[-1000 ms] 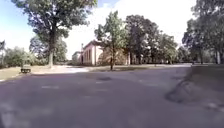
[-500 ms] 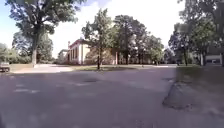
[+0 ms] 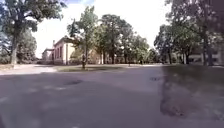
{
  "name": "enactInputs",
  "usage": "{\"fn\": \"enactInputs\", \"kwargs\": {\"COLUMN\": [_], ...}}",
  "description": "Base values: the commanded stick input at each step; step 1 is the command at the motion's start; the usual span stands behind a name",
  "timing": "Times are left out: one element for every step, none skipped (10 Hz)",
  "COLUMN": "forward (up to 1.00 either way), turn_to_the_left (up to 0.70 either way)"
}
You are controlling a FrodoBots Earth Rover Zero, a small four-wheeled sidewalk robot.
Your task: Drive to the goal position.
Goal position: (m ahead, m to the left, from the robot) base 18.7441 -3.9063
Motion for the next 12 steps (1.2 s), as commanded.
{"fn": "enactInputs", "kwargs": {"forward": [0.85, 0.85, 0.85, 0.85, 0.85, 0.85, 0.85, 0.85, 0.85, 0.85, 0.85, 0.85], "turn_to_the_left": [-0.34, -0.32, -0.28, 0.0, 0.0, 0.0, 0.0, 0.0, 0.0, 0.0, 0.0, 0.0]}}
